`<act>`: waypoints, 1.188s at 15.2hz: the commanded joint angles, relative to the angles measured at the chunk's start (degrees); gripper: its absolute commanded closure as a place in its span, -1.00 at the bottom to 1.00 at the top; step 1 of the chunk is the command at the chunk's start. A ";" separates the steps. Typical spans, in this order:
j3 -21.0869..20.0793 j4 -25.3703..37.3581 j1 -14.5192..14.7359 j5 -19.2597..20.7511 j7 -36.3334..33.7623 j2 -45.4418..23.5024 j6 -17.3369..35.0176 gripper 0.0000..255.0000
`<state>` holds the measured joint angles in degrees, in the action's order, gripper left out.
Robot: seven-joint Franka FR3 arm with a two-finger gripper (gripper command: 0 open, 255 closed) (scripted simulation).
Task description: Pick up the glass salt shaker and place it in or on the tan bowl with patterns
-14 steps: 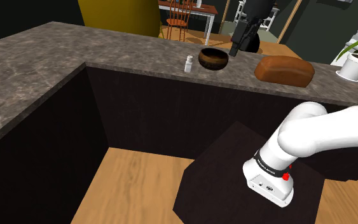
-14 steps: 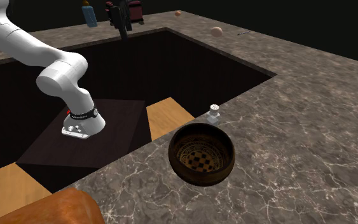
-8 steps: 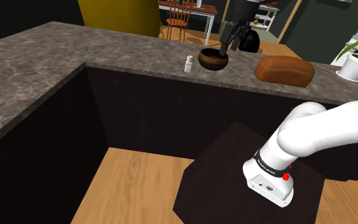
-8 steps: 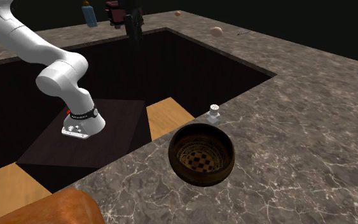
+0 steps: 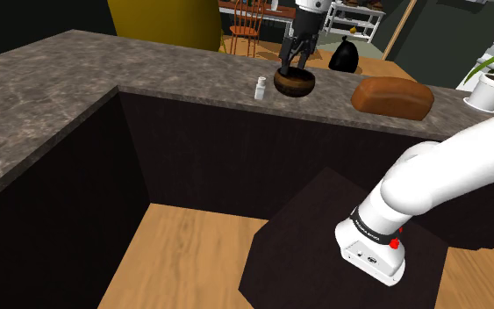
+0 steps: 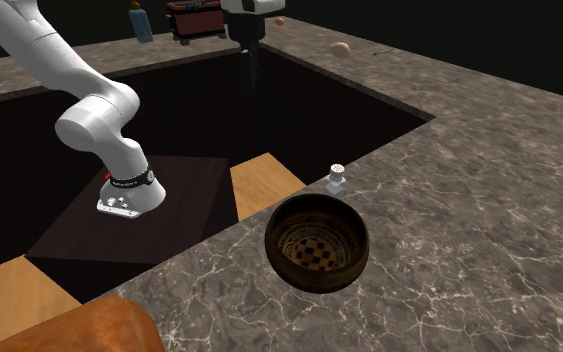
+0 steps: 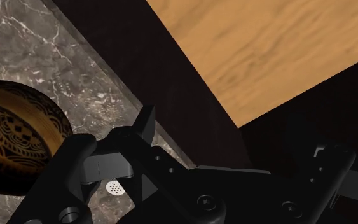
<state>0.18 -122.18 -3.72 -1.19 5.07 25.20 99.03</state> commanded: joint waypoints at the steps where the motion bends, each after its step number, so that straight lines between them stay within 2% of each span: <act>1: 0.74 1.66 -0.56 0.36 0.50 -3.56 1.71 -1.00; 10: 3.42 14.49 -2.63 0.70 2.08 -22.13 6.43 -1.00; 18: 5.28 31.32 -4.87 -0.37 3.47 -39.75 6.31 -1.00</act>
<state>5.20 -93.36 -8.20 -1.40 8.25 -12.41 105.81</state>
